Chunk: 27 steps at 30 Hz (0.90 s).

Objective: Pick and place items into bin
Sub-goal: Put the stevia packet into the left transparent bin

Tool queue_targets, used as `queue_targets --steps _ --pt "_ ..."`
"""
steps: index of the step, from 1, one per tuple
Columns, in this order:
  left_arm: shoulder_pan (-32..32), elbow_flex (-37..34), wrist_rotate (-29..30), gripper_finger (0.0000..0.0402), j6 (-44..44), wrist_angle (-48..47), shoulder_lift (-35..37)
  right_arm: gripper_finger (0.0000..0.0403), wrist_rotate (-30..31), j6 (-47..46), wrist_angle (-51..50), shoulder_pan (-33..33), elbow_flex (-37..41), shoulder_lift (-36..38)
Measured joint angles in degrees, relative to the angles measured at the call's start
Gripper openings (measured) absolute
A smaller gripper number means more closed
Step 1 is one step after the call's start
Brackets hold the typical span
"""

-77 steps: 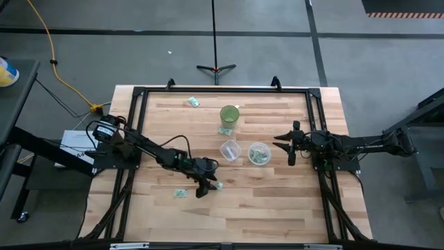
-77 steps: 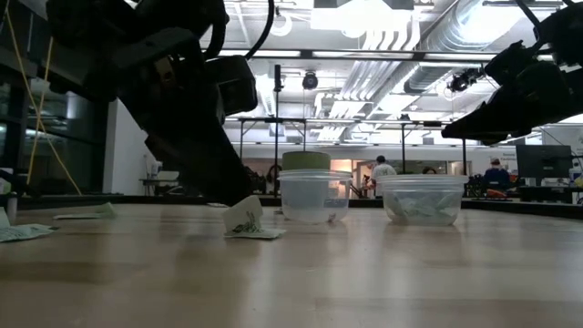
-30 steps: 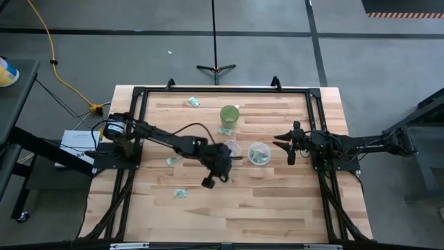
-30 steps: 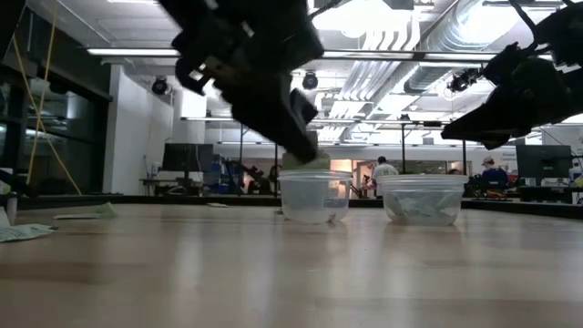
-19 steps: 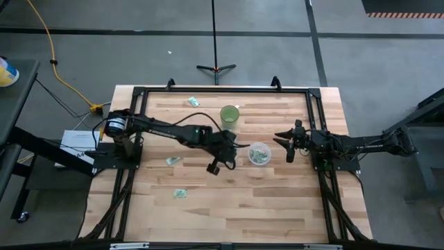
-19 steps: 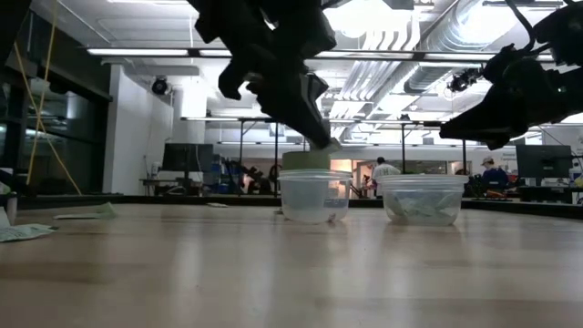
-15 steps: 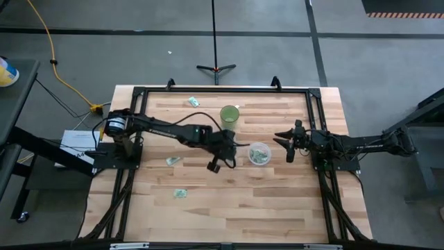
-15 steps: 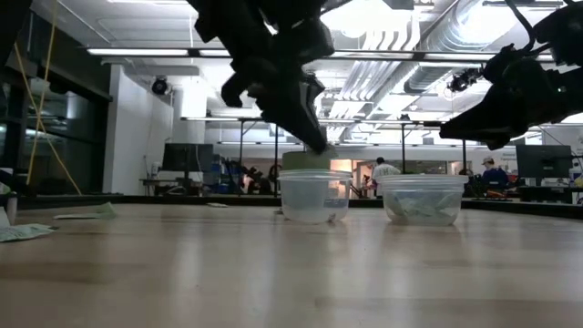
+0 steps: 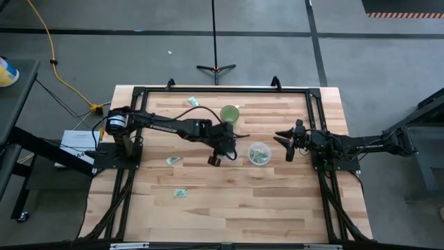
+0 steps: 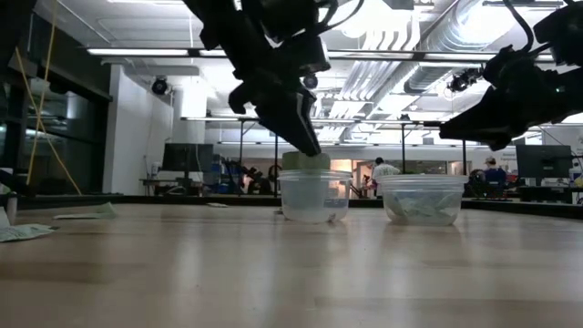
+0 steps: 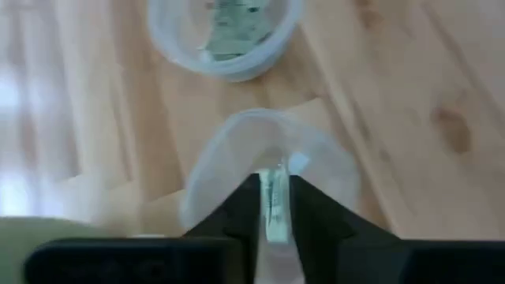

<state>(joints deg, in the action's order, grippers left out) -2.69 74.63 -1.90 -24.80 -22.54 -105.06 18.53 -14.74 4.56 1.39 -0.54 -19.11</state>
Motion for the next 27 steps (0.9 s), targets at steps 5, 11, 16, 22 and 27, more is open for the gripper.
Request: queue_targets --steps 5,11,16,22,27 --pt "0.16 0.35 4.40 0.0182 -0.71 -2.28 0.00 0.0106 2.62 0.14 0.02 0.00 0.00 0.00" --pt "3.16 3.76 16.04 0.0211 14.97 -27.94 2.28 0.0106 2.16 -0.81 0.00 0.00 0.00 0.00" --pt "6.65 0.85 13.01 0.0194 29.46 -43.90 4.47 0.0106 2.59 -1.74 0.19 0.00 0.02 -0.12" --pt "7.93 -8.78 1.00 0.0174 35.16 -42.98 8.56 0.0106 3.01 -1.25 0.26 0.00 0.01 -0.39" --pt "6.68 -16.00 0.87 0.0170 35.19 -37.25 11.37 0.0106 3.03 -0.70 0.26 0.00 0.01 -0.39"
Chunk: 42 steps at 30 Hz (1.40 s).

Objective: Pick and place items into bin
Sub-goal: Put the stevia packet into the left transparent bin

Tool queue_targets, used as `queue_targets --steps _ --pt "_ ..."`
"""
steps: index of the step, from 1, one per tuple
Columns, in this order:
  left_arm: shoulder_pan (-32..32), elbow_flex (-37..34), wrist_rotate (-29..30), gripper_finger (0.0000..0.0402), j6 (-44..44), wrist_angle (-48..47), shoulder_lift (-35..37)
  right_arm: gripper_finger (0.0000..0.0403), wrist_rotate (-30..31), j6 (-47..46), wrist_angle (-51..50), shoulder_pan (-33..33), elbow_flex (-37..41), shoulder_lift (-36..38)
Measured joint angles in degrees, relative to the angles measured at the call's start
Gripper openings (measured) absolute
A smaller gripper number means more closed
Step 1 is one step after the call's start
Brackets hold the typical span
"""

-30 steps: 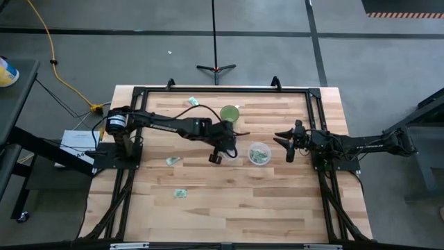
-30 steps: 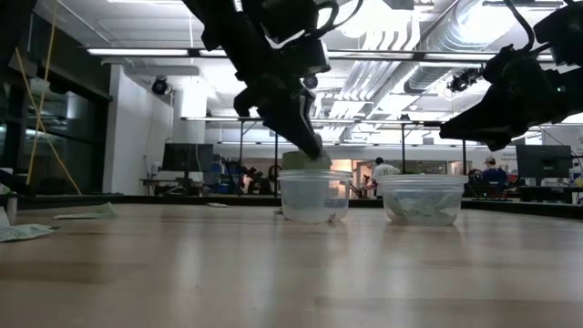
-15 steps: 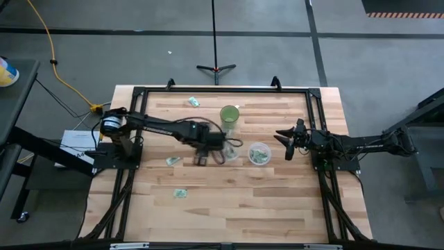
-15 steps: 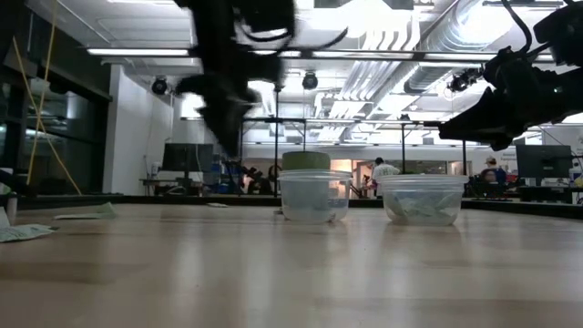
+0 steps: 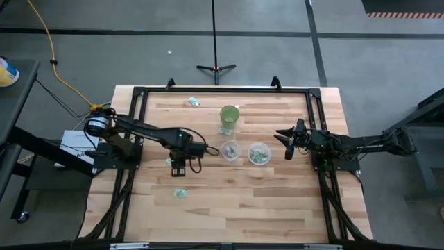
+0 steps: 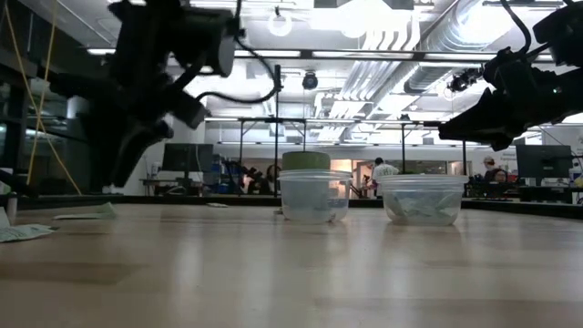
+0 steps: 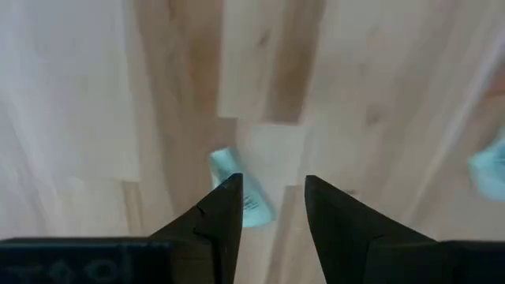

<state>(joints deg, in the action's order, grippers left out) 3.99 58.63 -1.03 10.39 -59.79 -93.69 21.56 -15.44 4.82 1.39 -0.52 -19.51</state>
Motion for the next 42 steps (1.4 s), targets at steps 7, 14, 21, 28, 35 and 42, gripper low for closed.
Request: queue_targets --steps 7,14,21,28,35,42 --pt "-3.08 -7.05 3.23 0.0170 -0.01 2.59 0.78 0.0106 0.00 -0.09 -0.09 0.00 0.01 0.02" --pt "-6.95 -11.32 -0.94 0.0170 -4.74 9.92 1.07 0.0106 0.00 -0.15 -0.04 0.00 -0.01 0.04" --pt "-7.56 -11.57 -2.36 0.0160 -10.98 9.98 0.97 0.0106 0.23 -0.15 -0.04 0.02 -0.01 0.04" --pt "-7.59 -11.67 -3.68 0.0037 -17.90 11.03 1.05 0.0106 0.66 -0.15 -0.04 0.00 0.01 0.03" --pt "-8.39 -9.72 -4.86 0.0047 -17.95 12.77 3.14 0.0106 0.85 0.44 -0.09 0.02 0.01 0.02" --pt "-8.40 -5.34 -6.77 0.0020 -27.75 26.96 9.26 0.0106 0.63 0.28 -0.20 0.02 0.01 0.02"
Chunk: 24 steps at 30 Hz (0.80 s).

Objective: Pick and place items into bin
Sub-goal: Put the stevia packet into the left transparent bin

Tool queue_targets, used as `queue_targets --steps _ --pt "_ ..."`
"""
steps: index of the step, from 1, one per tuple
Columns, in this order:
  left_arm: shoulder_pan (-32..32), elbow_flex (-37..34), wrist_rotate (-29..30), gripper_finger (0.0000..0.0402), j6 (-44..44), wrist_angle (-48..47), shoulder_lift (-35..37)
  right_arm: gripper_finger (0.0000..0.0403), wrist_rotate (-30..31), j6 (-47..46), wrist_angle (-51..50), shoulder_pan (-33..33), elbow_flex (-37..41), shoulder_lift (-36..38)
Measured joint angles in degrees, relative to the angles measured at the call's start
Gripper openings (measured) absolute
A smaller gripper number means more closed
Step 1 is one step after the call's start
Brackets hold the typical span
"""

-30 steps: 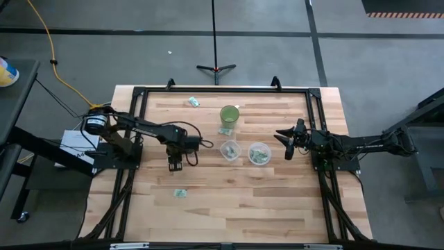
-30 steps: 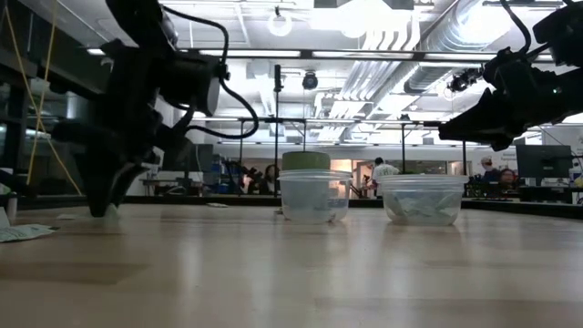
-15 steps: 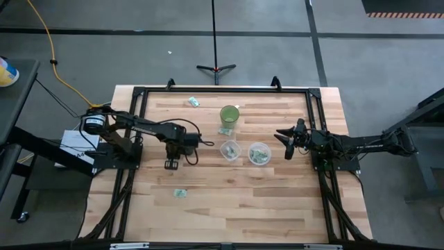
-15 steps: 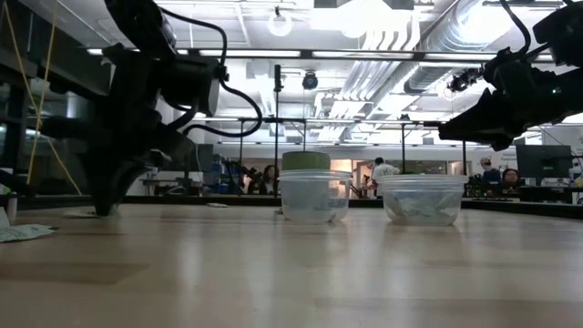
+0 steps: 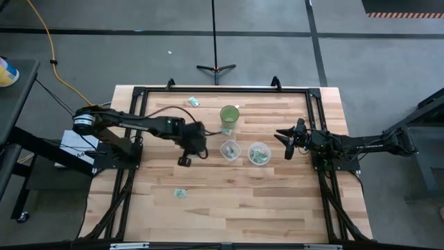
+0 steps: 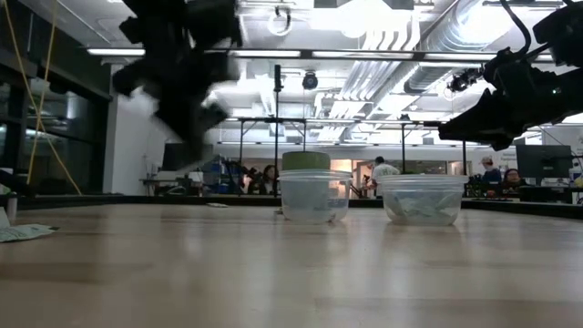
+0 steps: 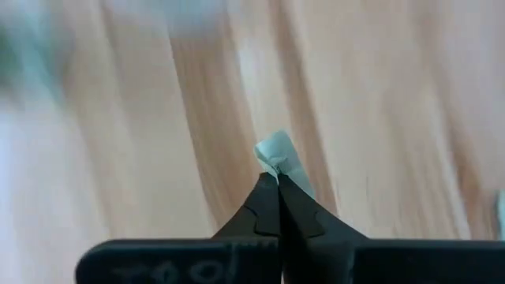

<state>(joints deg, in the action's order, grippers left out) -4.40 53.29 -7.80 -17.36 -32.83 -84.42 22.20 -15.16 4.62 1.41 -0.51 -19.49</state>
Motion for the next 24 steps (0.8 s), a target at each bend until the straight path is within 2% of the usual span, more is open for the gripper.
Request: queue_targets --steps 6,9,14,18,20,24 --pt "-0.04 0.07 -7.35 0.0035 -7.67 23.32 0.46 0.0106 -0.03 -0.22 -0.04 -0.01 0.00 0.00" --pt "-0.04 0.10 -9.64 0.0029 -10.14 28.51 -1.74 0.0106 -0.04 -0.25 -0.04 -0.02 0.00 -0.02" --pt "-0.11 0.05 -9.03 0.0021 -11.31 35.68 -5.30 0.0106 0.02 -0.28 -0.08 -0.02 0.00 -0.02" --pt "-0.09 0.05 -4.69 0.0023 -11.36 40.61 -8.18 0.0106 0.04 -0.10 -0.09 -0.02 0.00 -0.02" --pt "-0.55 0.12 -2.16 0.0033 -11.41 41.75 -9.25 0.0106 0.09 -0.06 -0.07 -0.02 0.00 -0.02" --pt "-1.62 0.10 -0.84 0.0042 -10.94 42.25 -11.35 0.0106 0.12 -0.05 -0.07 -0.01 0.00 -0.04"
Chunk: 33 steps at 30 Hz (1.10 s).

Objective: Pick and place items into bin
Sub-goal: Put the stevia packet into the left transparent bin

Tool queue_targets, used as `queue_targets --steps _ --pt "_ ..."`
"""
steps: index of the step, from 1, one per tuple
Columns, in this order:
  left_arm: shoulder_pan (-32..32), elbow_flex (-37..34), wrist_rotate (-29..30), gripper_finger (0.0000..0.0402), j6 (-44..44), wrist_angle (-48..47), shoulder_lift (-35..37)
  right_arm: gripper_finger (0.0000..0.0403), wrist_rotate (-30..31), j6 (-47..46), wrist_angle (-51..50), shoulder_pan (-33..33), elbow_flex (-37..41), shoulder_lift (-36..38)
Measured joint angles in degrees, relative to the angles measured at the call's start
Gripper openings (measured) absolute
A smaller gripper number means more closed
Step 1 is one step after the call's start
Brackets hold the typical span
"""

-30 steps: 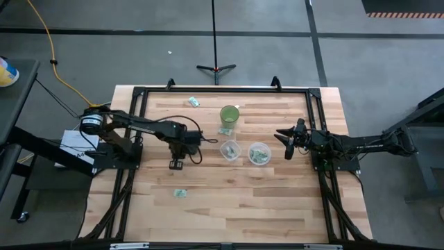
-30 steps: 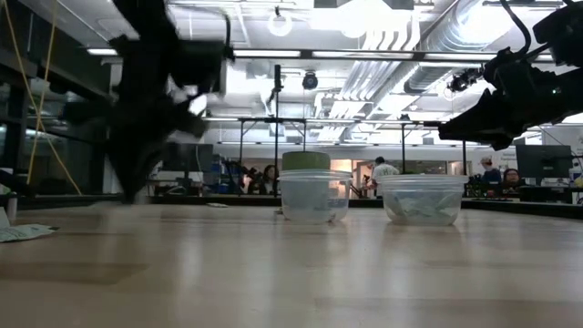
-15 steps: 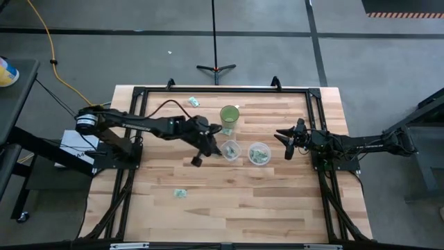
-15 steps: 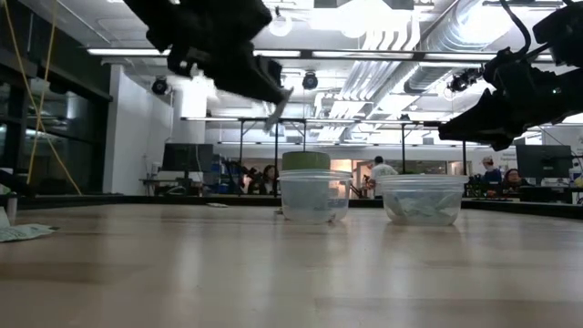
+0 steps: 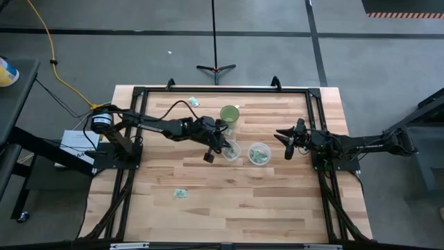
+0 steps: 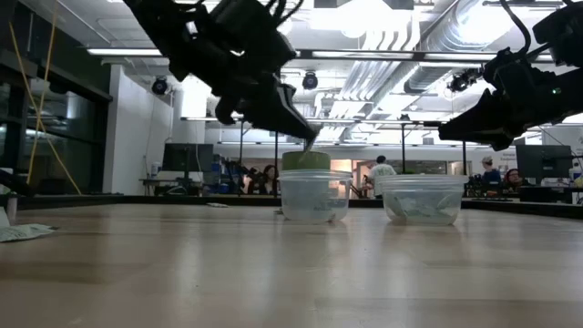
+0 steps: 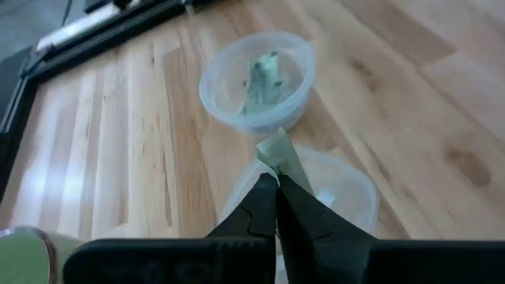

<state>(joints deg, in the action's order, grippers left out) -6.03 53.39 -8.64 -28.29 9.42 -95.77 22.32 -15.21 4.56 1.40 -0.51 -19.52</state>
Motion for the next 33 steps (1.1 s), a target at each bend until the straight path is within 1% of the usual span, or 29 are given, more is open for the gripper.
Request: queue_targets --steps 5,8,11,15,16,18,21,23,28,31,33 --pt "-0.37 -0.01 1.87 0.0043 1.46 0.54 -1.46 0.0106 0.07 0.05 0.00 -0.01 0.00 -0.01" --pt "-0.52 -0.02 1.92 0.0060 1.57 0.95 -1.37 0.0106 0.05 0.10 0.00 0.01 0.00 -0.01" --pt "-0.45 -0.02 1.96 0.0096 1.55 1.13 -1.23 0.0106 0.06 0.10 0.00 -0.01 0.00 -0.01" --pt "-0.34 0.40 2.04 0.0161 1.55 1.07 -0.87 0.0106 0.05 0.07 0.00 -0.01 0.00 -0.01" --pt "-0.34 0.65 2.21 0.0178 1.57 -0.17 -0.87 0.0106 0.05 0.07 0.00 -0.01 0.00 -0.01" --pt "-0.20 2.21 2.58 0.0207 1.55 -5.66 -0.59 0.0106 0.05 0.07 -0.01 0.00 -0.01 -0.01" --pt "0.81 6.91 2.41 0.0240 3.03 -19.41 1.81 0.0106 0.02 0.07 -0.06 -0.01 0.00 -0.01" --pt "1.95 10.79 1.70 0.0254 7.19 -30.56 3.23 0.0106 -0.24 0.11 -0.07 0.00 0.00 -0.01" --pt "6.89 20.86 -0.78 0.0265 19.30 -59.61 3.65 0.0106 -0.97 0.18 -0.34 0.00 0.00 0.01" --pt "11.35 23.27 -1.03 0.0262 28.48 -69.14 3.77 0.0106 -1.03 0.20 -0.44 0.00 0.00 -0.04" --pt "14.73 23.20 -1.01 0.0258 33.59 -72.07 3.73 0.0106 -1.02 -0.16 -0.46 0.00 0.00 -0.07"
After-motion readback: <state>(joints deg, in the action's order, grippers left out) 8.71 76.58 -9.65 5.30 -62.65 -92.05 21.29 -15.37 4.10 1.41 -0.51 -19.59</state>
